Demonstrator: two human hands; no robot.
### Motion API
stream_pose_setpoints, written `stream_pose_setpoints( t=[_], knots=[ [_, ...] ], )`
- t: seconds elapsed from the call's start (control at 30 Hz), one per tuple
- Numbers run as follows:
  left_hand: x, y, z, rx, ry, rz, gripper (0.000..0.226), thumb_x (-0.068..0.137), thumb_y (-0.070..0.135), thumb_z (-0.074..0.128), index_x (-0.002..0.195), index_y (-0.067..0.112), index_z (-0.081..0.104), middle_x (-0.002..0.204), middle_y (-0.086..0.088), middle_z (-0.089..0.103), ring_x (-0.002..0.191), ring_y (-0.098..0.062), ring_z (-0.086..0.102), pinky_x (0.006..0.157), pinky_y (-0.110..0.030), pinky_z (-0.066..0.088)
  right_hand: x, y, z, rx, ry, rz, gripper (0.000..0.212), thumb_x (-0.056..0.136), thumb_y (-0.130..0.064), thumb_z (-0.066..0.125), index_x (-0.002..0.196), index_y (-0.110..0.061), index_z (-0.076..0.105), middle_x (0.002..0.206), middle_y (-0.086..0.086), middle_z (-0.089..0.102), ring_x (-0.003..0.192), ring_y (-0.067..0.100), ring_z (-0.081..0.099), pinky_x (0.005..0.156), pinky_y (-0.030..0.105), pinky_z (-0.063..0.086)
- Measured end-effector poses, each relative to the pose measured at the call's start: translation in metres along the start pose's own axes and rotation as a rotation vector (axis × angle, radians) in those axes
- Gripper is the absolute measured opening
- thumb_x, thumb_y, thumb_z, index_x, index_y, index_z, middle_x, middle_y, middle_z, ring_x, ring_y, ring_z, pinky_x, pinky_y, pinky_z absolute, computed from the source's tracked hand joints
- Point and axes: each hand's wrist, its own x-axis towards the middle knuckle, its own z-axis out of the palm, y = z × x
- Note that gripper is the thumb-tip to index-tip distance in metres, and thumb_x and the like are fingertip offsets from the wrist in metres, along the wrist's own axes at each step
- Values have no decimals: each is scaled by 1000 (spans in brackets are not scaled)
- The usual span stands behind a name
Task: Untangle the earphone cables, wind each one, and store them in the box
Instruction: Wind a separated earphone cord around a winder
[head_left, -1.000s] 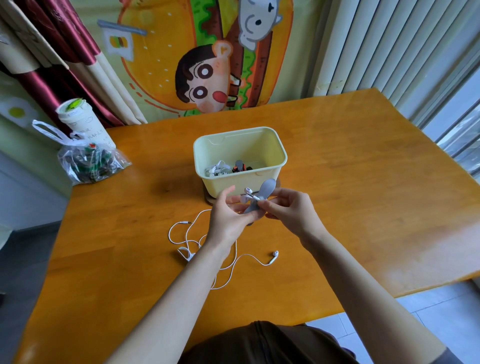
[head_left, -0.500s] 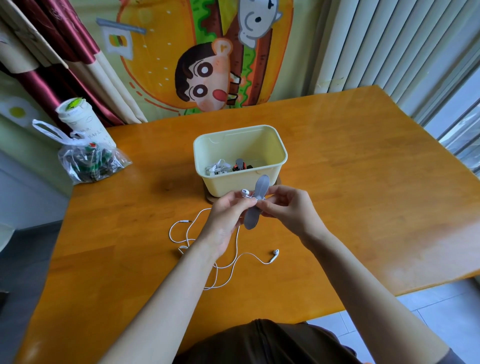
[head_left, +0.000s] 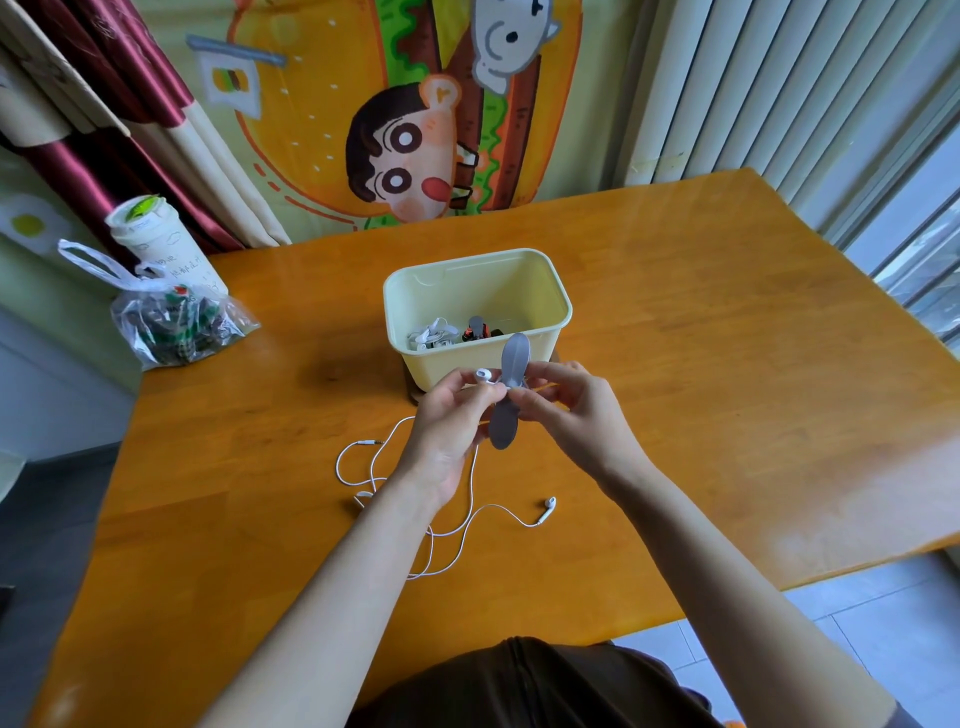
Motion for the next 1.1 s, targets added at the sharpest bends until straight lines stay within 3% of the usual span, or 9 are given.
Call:
stream_pose_setpoints(
  t=[0.2,0.4,0.6,0.8,0.97,1.1],
  knots=[
    [3,-4,2,8,27,21,9,87,5,62,89,14,61,78,1,70,75,-11,64,65,-22,49,0,-2,-2,-31,18,-21,23,84,-9,68,106,-5,70,89,-2,57,74,14,63,74,40,57],
    [5,-4,1,2,52,37,12,85,3,64,84,14,64,80,-2,68,82,-17,61,73,-23,49,-2,-2,3,-43,83,-48,16,82,-9,69,98,-7,73,83,-6,58,72,12,60,71,43,56],
    [5,-2,-4,17,36,36,13,85,1,65,86,14,65,82,-3,69,75,-15,65,62,-18,52,-3,3,8,-43,122,-40,10,82,-11,70,88,-4,70,81,9,60,74,25,63,69,47,56],
    [3,0,-13,118,-70,27,9,87,10,65,94,13,69,97,-13,71,96,-26,67,85,-38,53,-3,3,7,60,88,51,10,84,-8,68,94,-7,69,83,6,63,77,22,67,72,37,59],
    [3,2,-13,116,-58,30,8,88,11,64,90,16,70,94,-9,72,93,-22,67,78,-32,53,-2,-3,3,136,1,75,14,87,-5,63,100,-6,68,87,10,69,81,21,69,73,28,58],
    [3,1,-10,99,-21,42,10,87,6,65,89,15,70,88,-7,72,87,-20,67,74,-30,54,-2,-3,-1,91,-30,55,16,87,-6,63,102,0,68,91,12,70,82,20,70,75,30,58]
  ],
)
